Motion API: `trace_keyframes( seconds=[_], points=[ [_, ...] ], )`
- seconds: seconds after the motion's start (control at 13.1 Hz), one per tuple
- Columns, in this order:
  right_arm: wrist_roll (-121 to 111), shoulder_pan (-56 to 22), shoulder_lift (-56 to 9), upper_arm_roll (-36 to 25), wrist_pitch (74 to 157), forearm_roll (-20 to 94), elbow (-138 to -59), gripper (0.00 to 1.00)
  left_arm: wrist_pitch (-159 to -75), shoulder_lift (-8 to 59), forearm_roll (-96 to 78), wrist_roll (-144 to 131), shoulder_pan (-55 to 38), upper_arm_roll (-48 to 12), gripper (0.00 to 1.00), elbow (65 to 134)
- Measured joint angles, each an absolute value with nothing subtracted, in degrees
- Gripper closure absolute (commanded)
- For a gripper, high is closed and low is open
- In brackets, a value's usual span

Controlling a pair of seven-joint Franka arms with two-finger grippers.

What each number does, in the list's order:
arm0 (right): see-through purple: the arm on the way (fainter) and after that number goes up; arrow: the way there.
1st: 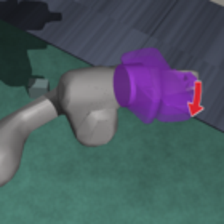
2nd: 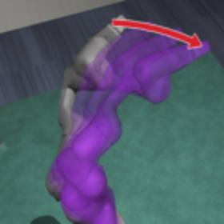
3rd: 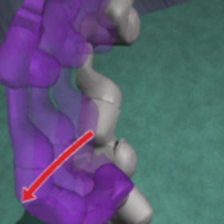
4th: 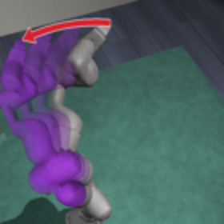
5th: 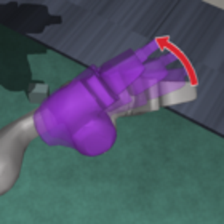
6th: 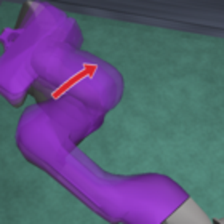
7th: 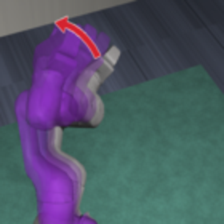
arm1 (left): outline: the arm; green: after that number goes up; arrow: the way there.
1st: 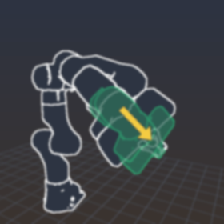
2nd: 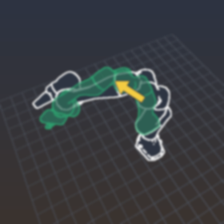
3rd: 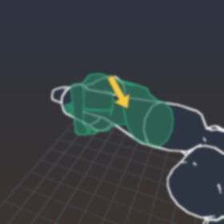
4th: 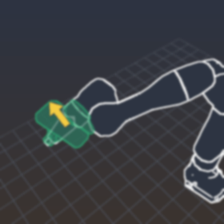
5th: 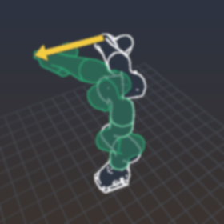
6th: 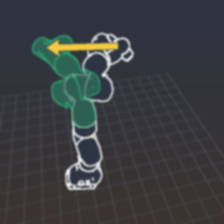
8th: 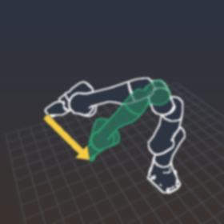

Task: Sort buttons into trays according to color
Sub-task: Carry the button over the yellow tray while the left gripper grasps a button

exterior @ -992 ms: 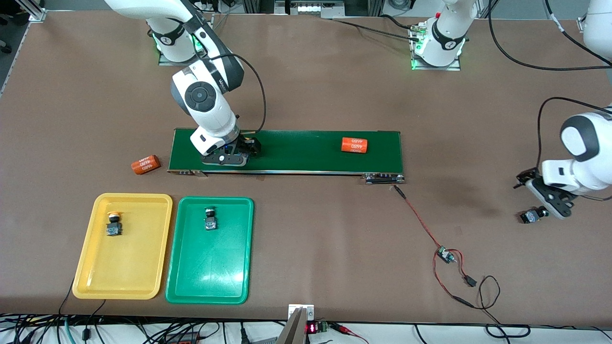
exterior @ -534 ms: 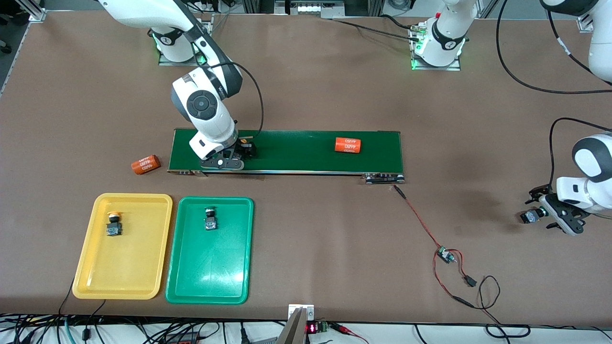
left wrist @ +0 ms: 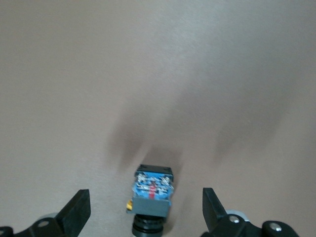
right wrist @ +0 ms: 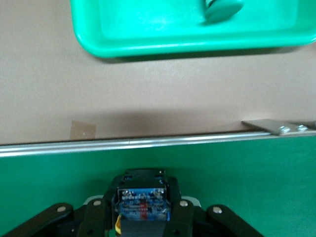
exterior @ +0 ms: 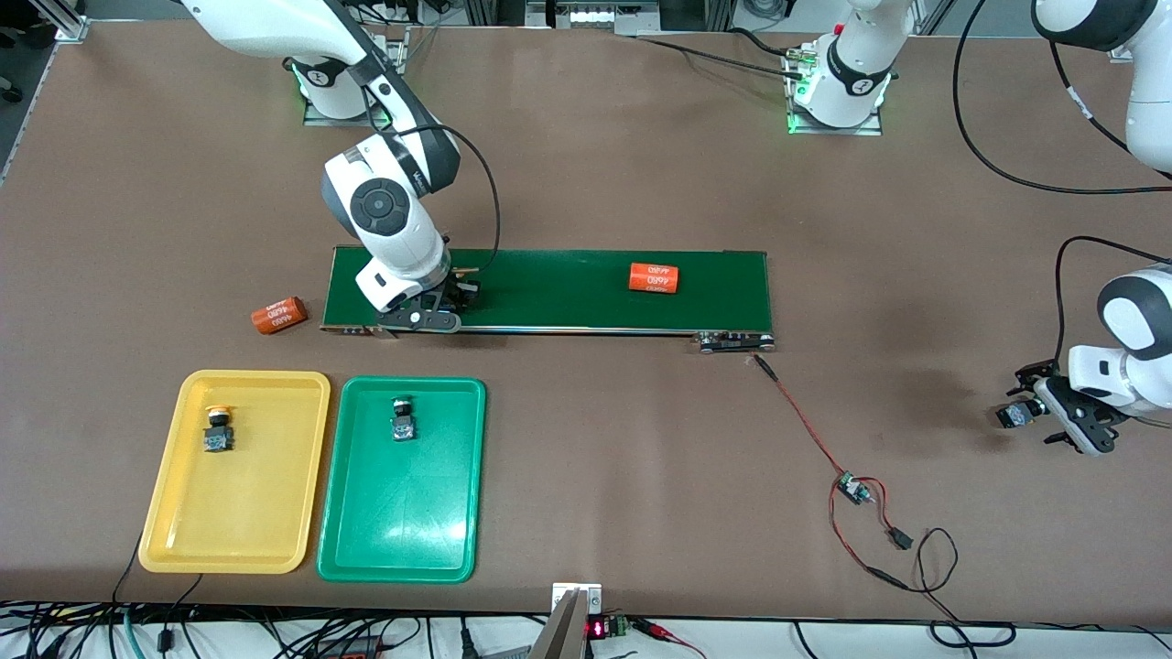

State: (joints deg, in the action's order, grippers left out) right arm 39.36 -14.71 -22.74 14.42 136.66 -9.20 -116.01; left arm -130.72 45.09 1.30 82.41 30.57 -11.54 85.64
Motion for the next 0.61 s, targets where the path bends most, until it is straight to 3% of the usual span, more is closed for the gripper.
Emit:
trace_keyframes(
  seconds=[0.31, 0.61],
  points=[
    [35.5, -13.3, -21.3, 13.4, 122.6, -9.2, -104.8, 0.74, -129.6, 45.1, 1.1, 85.5, 31.0, -11.6, 0.0, 85.4],
    [23.8, -7.1, -20.4, 12.1, 120.1, -9.2, -100.3, 0.74, -129.4, 46.6, -1.1, 87.0, 31.0, -11.7, 0.0, 85.4]
  ],
)
